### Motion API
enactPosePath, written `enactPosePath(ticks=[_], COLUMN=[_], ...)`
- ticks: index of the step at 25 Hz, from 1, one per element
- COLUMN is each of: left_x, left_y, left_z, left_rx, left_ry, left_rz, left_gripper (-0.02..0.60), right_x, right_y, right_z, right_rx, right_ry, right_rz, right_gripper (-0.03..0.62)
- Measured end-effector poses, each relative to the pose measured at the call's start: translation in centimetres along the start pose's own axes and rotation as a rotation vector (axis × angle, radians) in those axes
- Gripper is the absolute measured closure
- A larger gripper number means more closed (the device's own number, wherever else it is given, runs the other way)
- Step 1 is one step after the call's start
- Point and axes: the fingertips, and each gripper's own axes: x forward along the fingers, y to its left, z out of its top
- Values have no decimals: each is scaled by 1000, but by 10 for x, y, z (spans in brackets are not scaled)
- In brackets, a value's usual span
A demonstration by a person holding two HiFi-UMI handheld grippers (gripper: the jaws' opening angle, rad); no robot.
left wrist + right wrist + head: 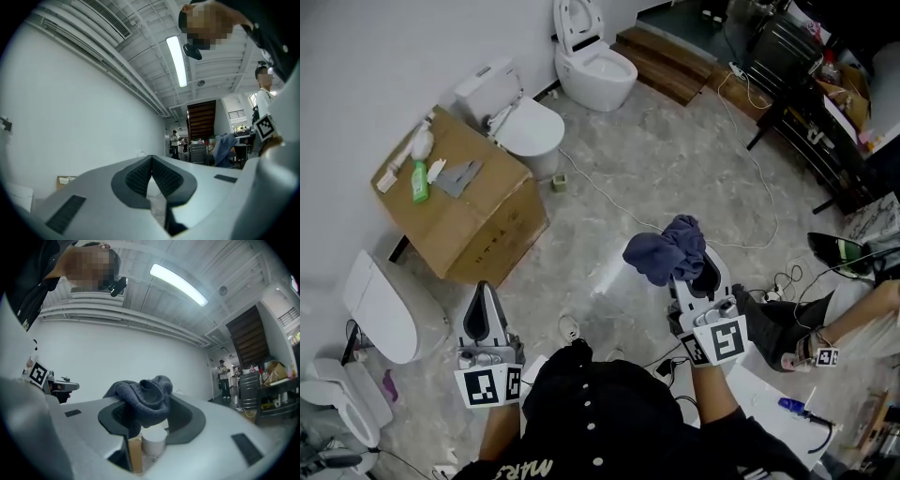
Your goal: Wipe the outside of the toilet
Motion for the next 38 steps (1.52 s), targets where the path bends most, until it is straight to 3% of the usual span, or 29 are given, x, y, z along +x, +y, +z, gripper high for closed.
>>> enactPosePath(ticks=[16, 22, 29, 38], left_x=[78, 98, 140, 226], left_y=[60, 57, 60, 28], left_z=[-1, -11, -11, -11], left_rx=[-8, -5, 5, 26], left_ry=[-19, -6, -28, -37], left_rz=[-68, -76, -6, 21], left_gripper=[572, 572, 572, 572], right_x=[70, 85, 123, 184], right_y=[1, -14, -55, -131], right_z=[-2, -13, -22, -31], right_rx=[-30, -18, -3, 9], right_ry=[-4, -3, -25, -29], right_rz=[-100, -114, -100, -71], right_gripper=[427, 427, 427, 427])
